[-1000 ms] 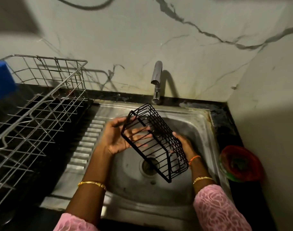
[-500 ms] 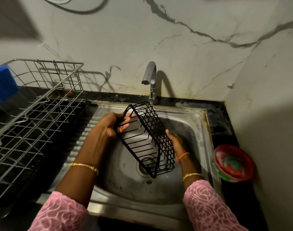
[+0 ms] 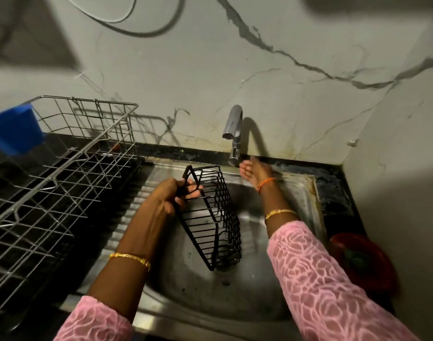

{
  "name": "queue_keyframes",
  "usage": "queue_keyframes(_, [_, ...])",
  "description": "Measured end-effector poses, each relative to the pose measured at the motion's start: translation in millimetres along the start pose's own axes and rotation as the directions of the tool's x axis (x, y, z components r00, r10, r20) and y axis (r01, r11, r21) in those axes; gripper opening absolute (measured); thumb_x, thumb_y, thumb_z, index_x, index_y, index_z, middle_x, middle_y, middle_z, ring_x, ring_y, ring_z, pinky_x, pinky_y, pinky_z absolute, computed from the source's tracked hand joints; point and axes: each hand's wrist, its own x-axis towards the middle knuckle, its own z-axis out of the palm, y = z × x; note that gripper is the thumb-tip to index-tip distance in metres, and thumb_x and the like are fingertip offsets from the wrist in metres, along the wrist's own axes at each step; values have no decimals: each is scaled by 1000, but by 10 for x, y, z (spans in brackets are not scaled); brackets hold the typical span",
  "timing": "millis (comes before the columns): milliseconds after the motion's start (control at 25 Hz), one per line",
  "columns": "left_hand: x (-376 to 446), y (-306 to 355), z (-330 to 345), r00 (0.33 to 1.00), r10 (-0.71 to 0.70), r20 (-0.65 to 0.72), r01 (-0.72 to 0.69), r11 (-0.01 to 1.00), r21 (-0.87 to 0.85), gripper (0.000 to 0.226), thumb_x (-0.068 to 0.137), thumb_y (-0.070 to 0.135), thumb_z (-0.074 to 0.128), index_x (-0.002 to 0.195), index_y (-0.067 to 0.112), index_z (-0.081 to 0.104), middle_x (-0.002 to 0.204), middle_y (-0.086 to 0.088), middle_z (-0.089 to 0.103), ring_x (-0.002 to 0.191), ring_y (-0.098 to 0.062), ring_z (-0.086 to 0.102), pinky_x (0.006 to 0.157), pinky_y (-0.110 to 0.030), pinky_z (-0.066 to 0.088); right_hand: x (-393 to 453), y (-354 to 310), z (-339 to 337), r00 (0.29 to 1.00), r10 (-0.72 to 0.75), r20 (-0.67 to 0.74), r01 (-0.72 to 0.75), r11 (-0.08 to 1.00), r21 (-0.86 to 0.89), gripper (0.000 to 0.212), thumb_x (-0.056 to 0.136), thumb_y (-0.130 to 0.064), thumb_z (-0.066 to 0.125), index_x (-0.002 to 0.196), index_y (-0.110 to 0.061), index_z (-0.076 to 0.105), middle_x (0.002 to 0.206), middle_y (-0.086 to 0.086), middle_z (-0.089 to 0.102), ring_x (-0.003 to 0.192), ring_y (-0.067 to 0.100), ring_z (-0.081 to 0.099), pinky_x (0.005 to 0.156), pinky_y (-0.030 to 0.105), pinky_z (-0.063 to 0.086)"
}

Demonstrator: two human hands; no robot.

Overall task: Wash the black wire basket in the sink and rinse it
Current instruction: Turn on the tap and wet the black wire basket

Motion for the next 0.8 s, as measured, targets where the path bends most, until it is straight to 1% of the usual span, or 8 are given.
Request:
queue_keyframes(80, [104, -42, -49, 1000, -16, -18, 15, 999, -33, 36, 103, 15, 21, 78, 13, 47, 56, -6, 69, 40, -11, 63, 23, -9, 19, 162, -153, 219, 993, 108, 49, -112, 990, 80, 35, 97, -25, 44, 117, 3, 49, 130, 22, 49, 111, 34, 55, 98, 39, 43])
queue_keyframes(240, [279, -50, -186, 999, -42, -30, 40, 998, -54, 36, 104, 18, 22, 79, 14, 48, 58, -4, 70, 44, -11, 65, 24, -8, 18, 411, -127, 359, 955, 281, 94, -296, 922, 250, 51, 89, -21, 59, 134, -8, 39, 143, 17, 37, 128, 38, 39, 86, 47, 48])
queue_keyframes(400, [366, -71, -285, 998, -60, -25, 59, 998, -38, 34, 103, 18, 26, 79, 14, 49, 59, -4, 70, 42, -10, 63, 24, -8, 19, 532, -56, 370, 958, 267, 105, -287, 888, 360, 32, 83, -12, 65, 112, -4, 54, 138, 16, 44, 126, 36, 41, 62, 42, 59])
queue_keyframes(480, [416, -83, -328, 997, -71, -22, 70, 997, -37, 32, 103, 18, 27, 81, 14, 49, 59, -5, 70, 41, -9, 62, 23, -9, 19, 535, -37, 423, 962, 247, 117, -273, 896, 351, 11, 84, -9, 63, 90, -3, 56, 128, 12, 53, 123, 29, 45, 74, 35, 57])
queue_keyframes(560, [443, -99, -346, 997, -78, -16, 78, 996, -33, 31, 103, 17, 27, 81, 13, 49, 59, -5, 70, 39, -8, 61, 23, -9, 17, 560, 1, 467, 968, 237, 81, -250, 935, 252, 11, 87, -8, 59, 78, -4, 54, 106, 10, 60, 111, 22, 52, 78, 27, 55])
queue_keyframes(600, [454, -105, -351, 997, -80, -8, 80, 996, -31, 31, 103, 17, 27, 82, 13, 48, 59, -5, 70, 38, -8, 60, 23, -9, 17, 592, 28, 469, 972, 228, 51, -233, 956, 177, 14, 87, -9, 59, 75, -5, 54, 95, 8, 60, 99, 18, 56, 70, 22, 56])
queue_keyframes(760, [510, -140, -378, 996, -90, 25, 91, 995, -41, 31, 103, 18, 27, 81, 14, 48, 58, -5, 70, 35, -6, 57, 22, -9, 16, 729, 248, 367, 994, 109, -3, -108, 980, -166, 20, 90, -17, 56, 103, -3, 60, 104, 12, 65, 64, 4, 63, 45, 12, 49])
queue_keyframes(800, [523, -144, -388, 996, -88, 30, 89, 995, -44, 31, 103, 18, 27, 81, 14, 48, 58, -5, 69, 34, -6, 55, 22, -9, 16, 686, 226, 402, 996, 93, -10, -93, 975, -200, 18, 89, -16, 58, 96, 1, 59, 91, 15, 67, 52, 4, 62, 40, 12, 47])
